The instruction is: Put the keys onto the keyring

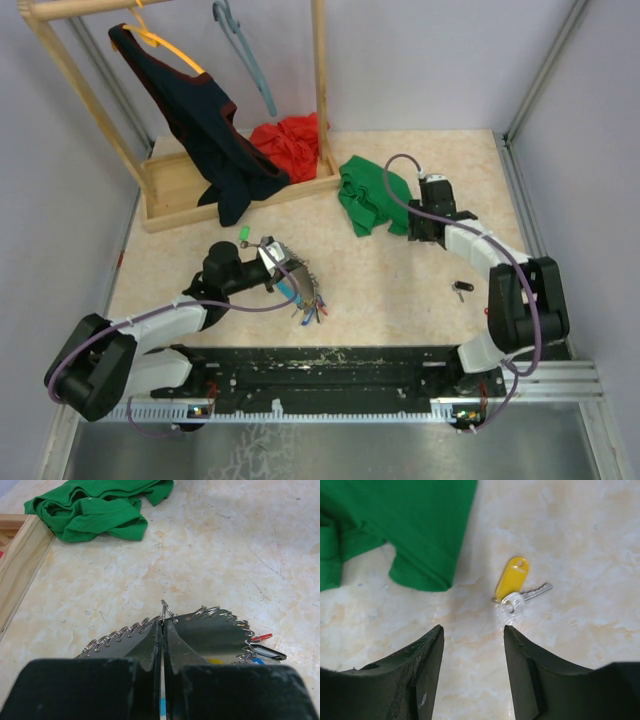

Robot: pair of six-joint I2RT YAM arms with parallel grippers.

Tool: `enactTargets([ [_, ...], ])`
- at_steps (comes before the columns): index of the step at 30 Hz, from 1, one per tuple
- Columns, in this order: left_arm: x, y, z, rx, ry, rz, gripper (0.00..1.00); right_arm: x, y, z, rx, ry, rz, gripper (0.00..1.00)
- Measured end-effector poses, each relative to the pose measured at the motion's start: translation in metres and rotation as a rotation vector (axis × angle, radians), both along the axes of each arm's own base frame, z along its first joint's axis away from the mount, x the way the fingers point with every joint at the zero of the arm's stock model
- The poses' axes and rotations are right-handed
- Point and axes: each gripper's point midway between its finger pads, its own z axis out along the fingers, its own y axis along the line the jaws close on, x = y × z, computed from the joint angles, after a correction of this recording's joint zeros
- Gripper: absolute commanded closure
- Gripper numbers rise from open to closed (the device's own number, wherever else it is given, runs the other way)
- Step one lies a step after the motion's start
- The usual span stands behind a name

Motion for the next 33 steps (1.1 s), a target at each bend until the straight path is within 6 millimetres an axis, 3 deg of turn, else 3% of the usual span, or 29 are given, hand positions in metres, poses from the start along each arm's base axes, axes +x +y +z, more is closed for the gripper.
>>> enactTargets([
  [4, 0.001, 0.001, 0.000, -0.002, 0.005, 0.009, 0.99, 0.020, -0.018, -0.014, -0.018, 0.034, -0.064, 0.51],
  [11, 0.002, 0.001, -0.002, 0.001, 0.009, 0.014, 0.99, 0.039, -0.029, -0.029, -0.023, 0.057, -0.100, 0.58],
  [17, 0.002, 0.001, -0.005, 0.007, 0.019, 0.015, 0.99, 0.032, -0.030, -0.050, -0.024, 0.126, -0.109, 0.69],
  [19, 0.002, 0.001, -0.005, 0.007, 0.019, 0.015, 0.99, 0.030, -0.029, -0.052, -0.018, 0.141, -0.110, 0.76],
  [23, 0.003, 0.002, -0.006, 0.008, 0.020, 0.018, 0.99, 0.026, -0.023, -0.053, 0.010, 0.155, -0.100, 0.79],
  [28, 0.003, 0.002, -0.006, 0.008, 0.021, 0.018, 0.99, 0.007, 0.002, -0.054, 0.026, 0.197, -0.041, 0.79],
  [33, 0.002, 0.003, -0.007, 0.012, 0.027, 0.018, 0.99, -0.038, 0.070, -0.058, 0.038, 0.284, 0.142, 0.78],
])
